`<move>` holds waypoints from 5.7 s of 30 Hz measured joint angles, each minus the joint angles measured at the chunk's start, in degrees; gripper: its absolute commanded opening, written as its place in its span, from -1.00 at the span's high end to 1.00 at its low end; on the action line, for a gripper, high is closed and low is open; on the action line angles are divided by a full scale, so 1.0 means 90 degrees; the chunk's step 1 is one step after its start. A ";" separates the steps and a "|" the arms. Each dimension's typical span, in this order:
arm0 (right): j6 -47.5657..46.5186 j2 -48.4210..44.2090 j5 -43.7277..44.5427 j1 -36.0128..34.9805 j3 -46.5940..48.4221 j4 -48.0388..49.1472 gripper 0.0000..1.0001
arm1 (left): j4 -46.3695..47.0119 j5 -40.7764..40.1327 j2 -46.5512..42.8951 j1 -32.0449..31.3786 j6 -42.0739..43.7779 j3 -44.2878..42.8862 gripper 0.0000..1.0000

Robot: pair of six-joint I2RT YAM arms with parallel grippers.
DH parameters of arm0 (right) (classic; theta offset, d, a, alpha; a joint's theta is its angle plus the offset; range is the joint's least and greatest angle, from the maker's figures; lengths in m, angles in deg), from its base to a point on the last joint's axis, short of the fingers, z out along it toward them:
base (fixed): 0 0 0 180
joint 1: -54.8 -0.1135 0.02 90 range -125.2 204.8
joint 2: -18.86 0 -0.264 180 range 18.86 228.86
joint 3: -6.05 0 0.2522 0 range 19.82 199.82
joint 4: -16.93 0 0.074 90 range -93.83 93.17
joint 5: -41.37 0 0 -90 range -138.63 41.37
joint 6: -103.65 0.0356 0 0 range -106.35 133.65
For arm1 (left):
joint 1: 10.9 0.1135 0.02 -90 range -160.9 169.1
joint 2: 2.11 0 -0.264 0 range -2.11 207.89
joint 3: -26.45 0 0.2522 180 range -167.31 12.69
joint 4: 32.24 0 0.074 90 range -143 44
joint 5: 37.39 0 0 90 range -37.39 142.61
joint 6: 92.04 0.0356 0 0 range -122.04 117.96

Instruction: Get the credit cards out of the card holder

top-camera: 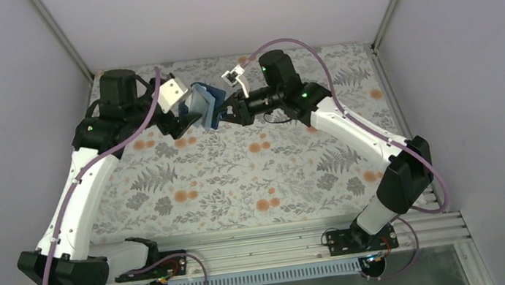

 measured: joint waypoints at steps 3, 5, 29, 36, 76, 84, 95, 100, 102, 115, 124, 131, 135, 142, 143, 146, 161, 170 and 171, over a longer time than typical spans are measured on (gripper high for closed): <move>-0.0063 -0.0010 -0.0051 0.0012 0.0000 0.0000 0.92 | 0.0012 -0.0151 0.0007 0.0000 -0.0029 0.0000 -0.51; -0.0131 -0.0022 -0.0104 0.0012 0.0000 -0.0005 0.92 | 0.0017 -0.0141 0.0007 0.0002 -0.0017 0.0000 -0.43; -0.0648 -0.0163 -0.0532 0.0012 0.0000 -0.0367 0.47 | -0.0121 0.1115 -0.0131 0.0092 -0.0306 0.0044 0.95; -0.1001 -0.0410 -0.0107 0.0019 -0.0321 -0.0219 -0.34 | -0.0100 0.0760 -0.0175 0.0029 -0.0814 0.0029 0.95; 0.0498 0.1052 0.5994 -0.0095 0.0622 -0.1938 0.92 | -0.0102 0.0624 -0.0163 -0.0085 -0.0843 0.0432 0.04; 0.0712 0.1090 0.3903 -0.0459 0.0716 -0.1389 0.92 | -0.0117 0.0908 0.0325 -0.0746 -0.0838 0.0539 0.08; 0.1008 0.0539 0.2759 -0.0457 0.0593 -0.0797 0.92 | 0.0563 -0.2188 0.0442 -0.0777 -0.1047 0.0767 0.10; 0.0998 0.0255 0.2560 -0.0454 0.0508 -0.0661 0.92 | 0.0845 -0.3009 0.0311 -0.0559 -0.1071 0.0988 0.06; 0.0964 0.0194 0.2523 -0.0437 0.0500 -0.0624 0.92 | 0.0906 -0.3147 0.0306 -0.0415 -0.1086 0.0991 -0.03; 0.0503 0.0046 0.2011 -0.0202 0.0406 -0.0610 0.92 | 0.0447 -0.2059 -0.0284 0.0226 -0.0889 0.0797 -0.47; 0.0510 0.0619 0.3660 -0.0233 0.1260 -0.1333 0.92 | -0.0369 -0.1515 -0.0522 0.0457 -0.0495 -0.0046 -0.52; 0.0505 0.1066 0.4826 -0.0546 0.1642 -0.1848 0.92 | -0.1401 0.1039 -0.0595 0.0189 0.0325 -0.0180 -0.03; 0.0500 0.1297 0.4646 -0.0690 0.1911 -0.1836 0.92 | -0.1324 0.1656 -0.0063 -0.0274 0.0041 0.0046 0.20; 0.0515 0.1307 0.3900 -0.0704 0.1921 -0.1644 0.92 | -0.0478 0.1406 0.0563 -0.0316 -0.0634 0.0418 0.32; 0.0512 0.1304 0.3818 -0.0704 0.1921 -0.1613 0.92 | -0.0372 0.1277 0.0544 -0.0296 -0.0697 0.0457 0.34; 0.0500 0.1285 0.3551 -0.0704 0.1851 -0.1479 0.92 | -0.0109 0.0962 0.0537 -0.0160 -0.0852 0.0481 0.33; -0.0080 0.0826 0.2472 -0.0697 0.1251 -0.0979 0.92 | -0.0068 0.0573 0.0262 0.0597 -0.0629 0.0583 0.29; -0.1001 0.0362 0.1664 -0.0663 0.0782 -0.0704 0.92 | -0.0748 0.1311 -0.0100 0.0702 -0.0182 0.0389 0.29; -0.1095 0.0308 0.1557 -0.0658 0.0753 -0.0690 0.92 | -0.0833 0.1447 -0.0151 0.0714 -0.0126 0.0367 0.30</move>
